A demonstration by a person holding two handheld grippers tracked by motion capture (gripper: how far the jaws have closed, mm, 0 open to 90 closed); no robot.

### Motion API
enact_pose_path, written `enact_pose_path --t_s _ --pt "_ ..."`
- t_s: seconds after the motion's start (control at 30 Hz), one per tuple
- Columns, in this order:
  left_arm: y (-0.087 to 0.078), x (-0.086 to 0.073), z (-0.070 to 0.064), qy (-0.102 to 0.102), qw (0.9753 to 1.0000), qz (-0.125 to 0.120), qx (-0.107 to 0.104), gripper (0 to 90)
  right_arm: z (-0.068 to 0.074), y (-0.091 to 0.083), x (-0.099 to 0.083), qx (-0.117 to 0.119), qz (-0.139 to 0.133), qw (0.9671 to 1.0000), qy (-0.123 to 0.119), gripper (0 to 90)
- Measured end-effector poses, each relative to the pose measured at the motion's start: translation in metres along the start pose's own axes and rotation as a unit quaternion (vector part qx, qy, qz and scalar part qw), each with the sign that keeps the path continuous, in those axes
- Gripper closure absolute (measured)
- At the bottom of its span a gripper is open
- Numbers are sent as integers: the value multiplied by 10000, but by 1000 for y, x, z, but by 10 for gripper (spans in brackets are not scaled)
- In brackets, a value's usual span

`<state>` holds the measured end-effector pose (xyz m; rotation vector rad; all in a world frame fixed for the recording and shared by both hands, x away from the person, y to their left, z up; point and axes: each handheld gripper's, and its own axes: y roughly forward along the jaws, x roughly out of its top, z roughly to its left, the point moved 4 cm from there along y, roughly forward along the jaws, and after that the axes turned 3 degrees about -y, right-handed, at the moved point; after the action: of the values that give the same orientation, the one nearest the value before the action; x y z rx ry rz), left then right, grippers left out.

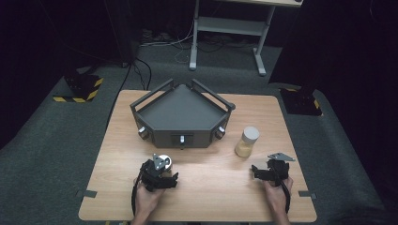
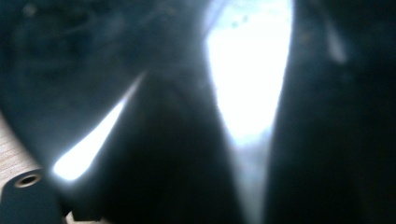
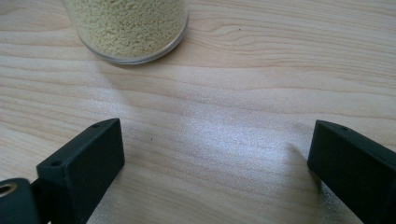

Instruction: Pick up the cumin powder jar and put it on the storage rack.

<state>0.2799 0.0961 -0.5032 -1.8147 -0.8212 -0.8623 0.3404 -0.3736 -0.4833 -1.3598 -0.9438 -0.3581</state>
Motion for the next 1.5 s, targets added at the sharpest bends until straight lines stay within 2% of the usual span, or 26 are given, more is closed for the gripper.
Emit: enact_pose_path --t_s 0.43,0.87,1.5 --pt "4 -1 -2 -30 9999 -43 112 201 0 0 0 2 -2 10000 -1 30" --pt "4 -2 0 -72 9999 -52 73 288 0 0 0 4 0 10000 2 30" --pt "4 0 0 -55 9999 -30 102 310 0 0 0 4 0 10000 -1 30"
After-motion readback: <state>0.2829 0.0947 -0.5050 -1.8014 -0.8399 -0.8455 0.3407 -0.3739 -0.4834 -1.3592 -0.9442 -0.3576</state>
